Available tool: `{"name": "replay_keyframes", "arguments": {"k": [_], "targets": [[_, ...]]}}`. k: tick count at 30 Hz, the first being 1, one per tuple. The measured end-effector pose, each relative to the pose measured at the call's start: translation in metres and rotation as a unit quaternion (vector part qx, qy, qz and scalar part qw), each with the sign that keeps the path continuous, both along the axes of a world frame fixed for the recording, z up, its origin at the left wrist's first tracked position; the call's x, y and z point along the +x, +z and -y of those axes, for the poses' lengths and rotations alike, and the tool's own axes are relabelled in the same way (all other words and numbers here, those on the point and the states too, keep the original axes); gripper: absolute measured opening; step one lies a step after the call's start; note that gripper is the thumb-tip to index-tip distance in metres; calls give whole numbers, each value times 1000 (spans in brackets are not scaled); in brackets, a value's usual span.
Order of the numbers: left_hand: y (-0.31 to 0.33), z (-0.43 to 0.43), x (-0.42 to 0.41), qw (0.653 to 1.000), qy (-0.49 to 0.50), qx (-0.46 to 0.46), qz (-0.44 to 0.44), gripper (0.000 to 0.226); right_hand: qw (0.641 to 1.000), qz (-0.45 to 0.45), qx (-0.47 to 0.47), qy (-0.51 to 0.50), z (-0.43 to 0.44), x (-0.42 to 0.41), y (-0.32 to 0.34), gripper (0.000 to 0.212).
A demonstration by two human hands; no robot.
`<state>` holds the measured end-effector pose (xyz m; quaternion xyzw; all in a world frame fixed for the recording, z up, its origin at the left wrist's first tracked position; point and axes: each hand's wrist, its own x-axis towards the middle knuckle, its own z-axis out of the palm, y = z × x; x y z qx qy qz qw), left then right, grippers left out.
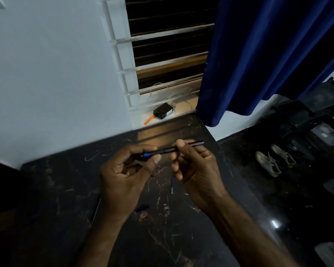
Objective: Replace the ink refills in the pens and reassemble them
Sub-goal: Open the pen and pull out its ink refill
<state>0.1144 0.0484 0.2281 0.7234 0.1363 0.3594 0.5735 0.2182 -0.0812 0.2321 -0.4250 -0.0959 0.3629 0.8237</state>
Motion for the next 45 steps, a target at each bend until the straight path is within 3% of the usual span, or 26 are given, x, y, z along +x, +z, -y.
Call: {"name": "replay_keyframes", "arguments": {"k": [3,6,10,12,16,21,24,26,30,35,39,45], "targets": [[4,-10,3,990,8,143,1,13,1000,13,11,-7,-1,0,11,11],[9,-19,13,953,-12,303,-8,17,1000,22,17,-15,3,3,20,13],[19,-23,28,921,-42,386,-16,25,998,43,18,-32,9,9,28,13],[23,-18,32,935,-44,352,-20,33,996,73,23,-34,12,14,33,13],[28,-10,39,982,-72,170,-31,46,989,142,23,-27,15,21,37,9],[30,-11,45,994,-94,18,-59,48,987,153,21,-41,14,23,30,12],[30,-9,44,994,-103,-2,-31,23,987,149,13,-58,15,25,27,11],[28,-7,43,996,-86,1,-19,19,987,152,10,-60,15,26,26,10],[24,-1,42,999,-51,2,-15,22,988,147,21,-51,17,28,23,11],[17,3,50,999,-7,3,-40,47,988,148,21,-50,22,24,18,13],[11,7,42,993,-92,-66,-30,23,990,119,26,-65,27,28,16,21],[9,18,37,996,-81,-32,-1,19,991,121,49,-40,29,30,22,18]]}}
